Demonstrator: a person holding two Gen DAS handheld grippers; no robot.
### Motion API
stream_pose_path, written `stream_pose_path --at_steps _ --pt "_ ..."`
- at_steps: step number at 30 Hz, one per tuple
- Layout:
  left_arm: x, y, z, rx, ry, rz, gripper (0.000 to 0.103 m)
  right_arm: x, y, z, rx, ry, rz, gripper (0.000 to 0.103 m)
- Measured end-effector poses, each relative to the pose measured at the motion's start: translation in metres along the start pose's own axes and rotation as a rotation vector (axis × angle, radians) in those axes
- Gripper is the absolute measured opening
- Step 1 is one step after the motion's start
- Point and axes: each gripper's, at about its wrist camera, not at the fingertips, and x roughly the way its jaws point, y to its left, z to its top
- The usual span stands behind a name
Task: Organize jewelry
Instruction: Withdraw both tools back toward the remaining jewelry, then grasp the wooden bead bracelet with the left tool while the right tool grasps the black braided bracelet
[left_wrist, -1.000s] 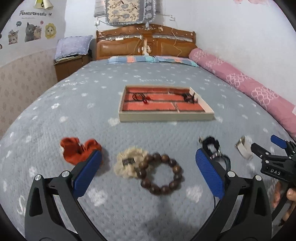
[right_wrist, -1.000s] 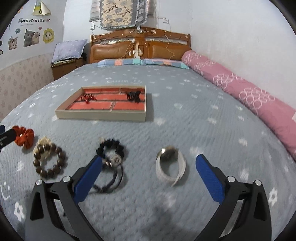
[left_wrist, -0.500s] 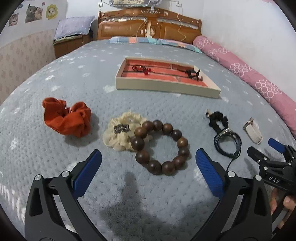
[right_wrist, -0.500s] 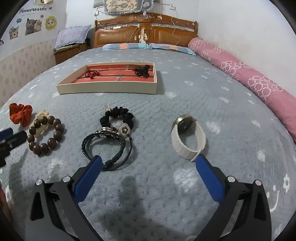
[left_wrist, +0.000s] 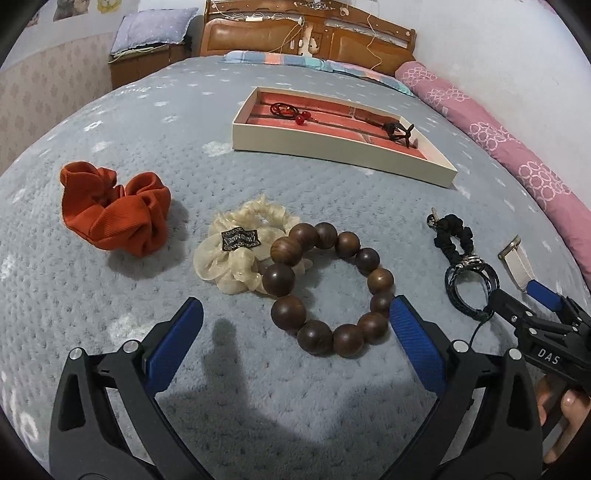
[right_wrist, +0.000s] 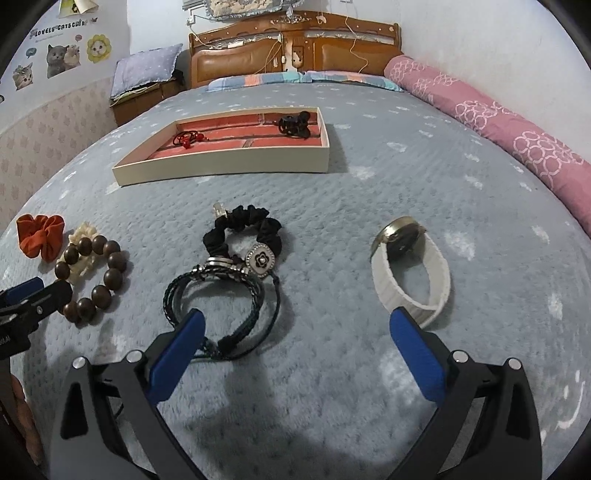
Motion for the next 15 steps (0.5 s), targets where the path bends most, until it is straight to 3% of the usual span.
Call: stream_pose_path --at_steps 5,15 --pt "0.006 -0.002 0.0 0.008 0.023 -0.009 0.083 0.011 0.001 0.001 0.001 0.046 0.028 0.073" --pt "0.013 0.002 0.001 -0.019 0.05 -0.037 0.074 0.024 0.006 0.005 0.004 0.084 0.013 0.064"
